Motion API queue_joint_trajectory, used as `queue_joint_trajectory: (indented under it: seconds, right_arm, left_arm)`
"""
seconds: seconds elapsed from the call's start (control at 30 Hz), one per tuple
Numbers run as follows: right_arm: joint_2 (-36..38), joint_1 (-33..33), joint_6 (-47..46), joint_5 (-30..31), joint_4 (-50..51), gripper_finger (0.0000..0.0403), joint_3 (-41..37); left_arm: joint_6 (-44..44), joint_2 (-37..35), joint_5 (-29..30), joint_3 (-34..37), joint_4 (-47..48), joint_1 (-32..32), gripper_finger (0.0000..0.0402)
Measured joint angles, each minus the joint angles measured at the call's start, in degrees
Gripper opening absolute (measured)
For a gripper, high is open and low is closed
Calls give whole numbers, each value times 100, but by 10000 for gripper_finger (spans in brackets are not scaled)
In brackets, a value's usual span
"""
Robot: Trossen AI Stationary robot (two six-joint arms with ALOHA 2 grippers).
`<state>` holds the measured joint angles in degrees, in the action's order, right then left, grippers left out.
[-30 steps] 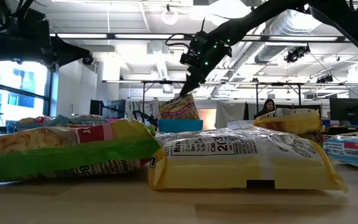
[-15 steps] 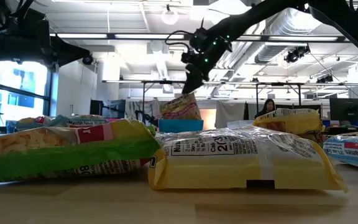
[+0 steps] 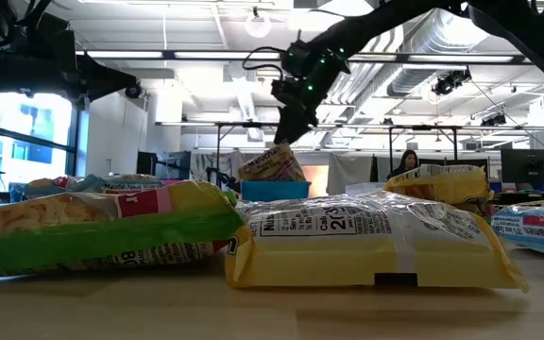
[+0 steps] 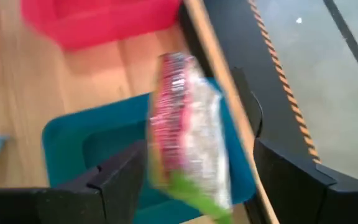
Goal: Sort Maruchan noodles
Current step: Put the top left green noodle pack into the blue bin
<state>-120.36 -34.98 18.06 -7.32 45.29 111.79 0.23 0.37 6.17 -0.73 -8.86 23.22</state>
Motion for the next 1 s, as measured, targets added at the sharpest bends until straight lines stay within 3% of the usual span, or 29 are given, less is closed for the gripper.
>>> queue_joint_trajectory:
  seconds: [0.23,0.4,0.57,0.8,1.0]
  right_arm:
    - [-7,653,700,893,-111,279,92]
    - [-158,593,768,1302,-303,279,96]
    - [-541,419,752,1329,-76,279,191]
    - [-1064,423,748,1284,430,277,1010]
    - [-1685,422,747,1056,1093,231,1839]
  left_arm:
    - [0,0,0,0,0,-2,0]
    - [-1,1,1,0,0,0,0]
    - [-17,1,-16,1,-1,-2,0]
    - [-15,0,-66,2,-2,-2,0]
    - [-13,1,-70,2,4,-2,0]
